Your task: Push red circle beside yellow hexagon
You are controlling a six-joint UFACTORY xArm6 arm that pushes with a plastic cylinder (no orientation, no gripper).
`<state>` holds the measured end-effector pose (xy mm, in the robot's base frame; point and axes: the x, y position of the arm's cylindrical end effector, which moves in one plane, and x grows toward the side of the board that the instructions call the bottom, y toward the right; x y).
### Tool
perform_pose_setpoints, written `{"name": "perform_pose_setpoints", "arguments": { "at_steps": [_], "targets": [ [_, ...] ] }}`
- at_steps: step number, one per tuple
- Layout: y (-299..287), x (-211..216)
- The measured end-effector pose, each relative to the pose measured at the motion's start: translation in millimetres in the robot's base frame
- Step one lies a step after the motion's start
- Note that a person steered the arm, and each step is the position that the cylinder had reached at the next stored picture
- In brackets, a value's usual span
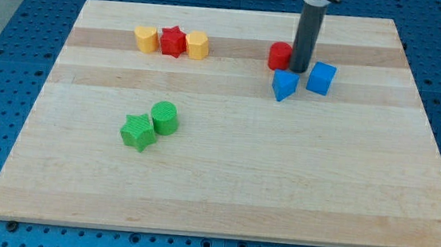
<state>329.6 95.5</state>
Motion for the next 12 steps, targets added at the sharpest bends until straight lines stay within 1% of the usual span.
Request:
{"name": "perform_pose_setpoints", "arguments": {
  "at_steps": [1,2,3,4,5,6,8,10,11,12],
  "targets": [
    [-30.6,-18.6],
    [-60.1,-23.4],
    [-62.2,-23.4],
    [-48.2,-27.0],
    [-52.3,-45.1],
    [-62.6,-50.7],
    [-88.4,-47.5],
    [-89.3,-47.5],
    [-73.9,-47.5],
    [-40.6,-47.5]
  ]
}}
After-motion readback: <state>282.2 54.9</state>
